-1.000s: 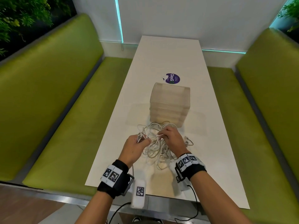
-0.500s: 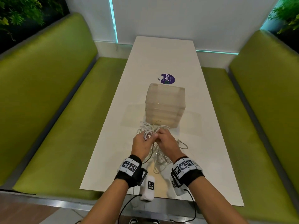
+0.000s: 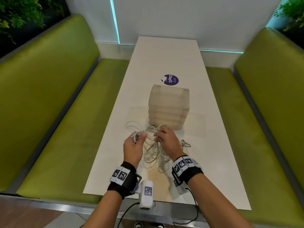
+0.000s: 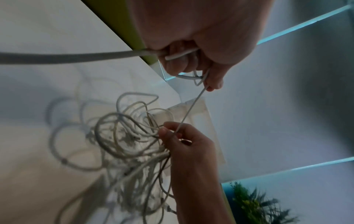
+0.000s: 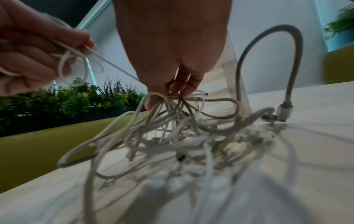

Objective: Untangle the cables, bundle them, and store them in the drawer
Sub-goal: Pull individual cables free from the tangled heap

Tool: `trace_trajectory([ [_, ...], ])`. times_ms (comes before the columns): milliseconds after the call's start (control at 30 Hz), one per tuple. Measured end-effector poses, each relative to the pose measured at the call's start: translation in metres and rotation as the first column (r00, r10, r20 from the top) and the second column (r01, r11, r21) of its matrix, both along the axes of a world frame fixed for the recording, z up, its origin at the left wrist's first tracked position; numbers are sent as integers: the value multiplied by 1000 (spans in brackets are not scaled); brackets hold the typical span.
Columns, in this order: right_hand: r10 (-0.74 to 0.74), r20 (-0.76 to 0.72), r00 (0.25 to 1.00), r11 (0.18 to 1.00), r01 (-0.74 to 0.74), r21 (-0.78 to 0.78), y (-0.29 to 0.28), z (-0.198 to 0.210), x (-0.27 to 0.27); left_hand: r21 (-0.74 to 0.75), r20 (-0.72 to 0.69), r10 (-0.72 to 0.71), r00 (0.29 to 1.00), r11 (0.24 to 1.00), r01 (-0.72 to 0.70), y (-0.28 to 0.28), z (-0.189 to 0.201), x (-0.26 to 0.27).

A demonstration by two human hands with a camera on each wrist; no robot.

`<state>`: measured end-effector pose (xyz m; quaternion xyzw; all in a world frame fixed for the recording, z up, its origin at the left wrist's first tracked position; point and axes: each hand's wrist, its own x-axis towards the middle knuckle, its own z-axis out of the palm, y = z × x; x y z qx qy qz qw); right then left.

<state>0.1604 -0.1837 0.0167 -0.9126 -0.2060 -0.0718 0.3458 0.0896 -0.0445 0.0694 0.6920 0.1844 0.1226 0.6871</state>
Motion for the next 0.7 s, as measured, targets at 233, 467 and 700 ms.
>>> trace_trajectory([
  [233,-19,-143,989,1000,19,-5,-4,5,1,-33,-47,30,998,999,-32,13,-4,6],
  [467,-142,-256,956,979,174,106,-7,8,0,-92,-7,2,1000,996,-2,-2,0,1],
  [700,-28,-414,910,961,138,239,-20,19,0,-97,12,-18,1000,995,19,0,9,-2],
])
